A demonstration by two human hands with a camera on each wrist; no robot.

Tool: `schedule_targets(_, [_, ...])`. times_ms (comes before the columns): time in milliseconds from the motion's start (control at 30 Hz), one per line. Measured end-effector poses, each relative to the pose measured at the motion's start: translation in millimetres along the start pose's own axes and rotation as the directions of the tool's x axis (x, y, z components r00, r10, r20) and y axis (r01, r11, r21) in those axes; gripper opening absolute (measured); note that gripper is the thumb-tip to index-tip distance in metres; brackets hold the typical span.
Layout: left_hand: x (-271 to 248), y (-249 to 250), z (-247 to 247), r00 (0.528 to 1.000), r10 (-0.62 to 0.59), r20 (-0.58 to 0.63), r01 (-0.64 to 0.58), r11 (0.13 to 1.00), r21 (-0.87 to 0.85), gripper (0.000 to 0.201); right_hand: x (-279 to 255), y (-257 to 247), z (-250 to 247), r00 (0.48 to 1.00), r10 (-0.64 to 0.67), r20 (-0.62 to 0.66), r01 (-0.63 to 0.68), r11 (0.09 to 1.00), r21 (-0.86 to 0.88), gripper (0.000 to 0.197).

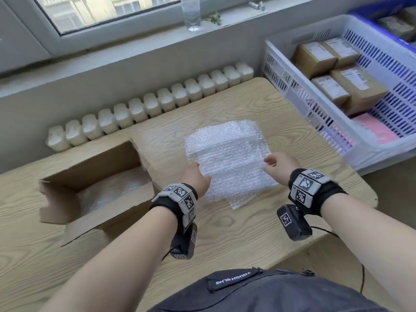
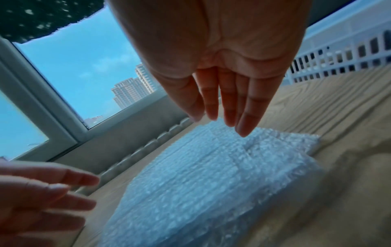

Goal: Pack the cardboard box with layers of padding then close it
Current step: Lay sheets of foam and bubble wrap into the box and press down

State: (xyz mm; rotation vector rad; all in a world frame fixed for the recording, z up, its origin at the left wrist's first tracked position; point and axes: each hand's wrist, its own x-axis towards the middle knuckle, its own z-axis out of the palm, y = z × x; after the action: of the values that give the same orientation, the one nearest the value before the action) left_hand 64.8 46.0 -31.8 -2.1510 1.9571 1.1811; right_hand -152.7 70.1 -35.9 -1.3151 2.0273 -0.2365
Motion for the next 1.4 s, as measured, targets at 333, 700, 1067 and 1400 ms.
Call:
schedule_targets(333, [47, -1, 18, 0.969, -0.246, -0.015, 0.24, 0.953, -0.183, 0.063, 63, 3, 6, 0.978, 0.016, 0.209, -0.058, 0.979, 0.196, 0.063])
schedule_targets(700, [40, -16, 14, 0.974, -0.189, -0.127, 0.15, 0.953, -0.264, 0.071, 66, -7, 6, 0.996, -0.031, 0.08, -0.006, 0.902, 0.432, 0.051])
schedule_targets(1067, [-4, 17, -53, 0.878, 0.084, -0.47, -0.164, 0.978, -0.132, 0.028, 26, -63, -46, 0.873, -0.286, -0.395, 0.331, 0.943, 0.048, 0.023])
schedule_targets(1400, [-41, 5, -137, 0.823, 0.127, -0.554, -0.448, 0.745, -0.494, 0.013, -15, -114, -74, 0.931, -0.347, -0.112, 0.347, 0.75, 0.563, 0.031])
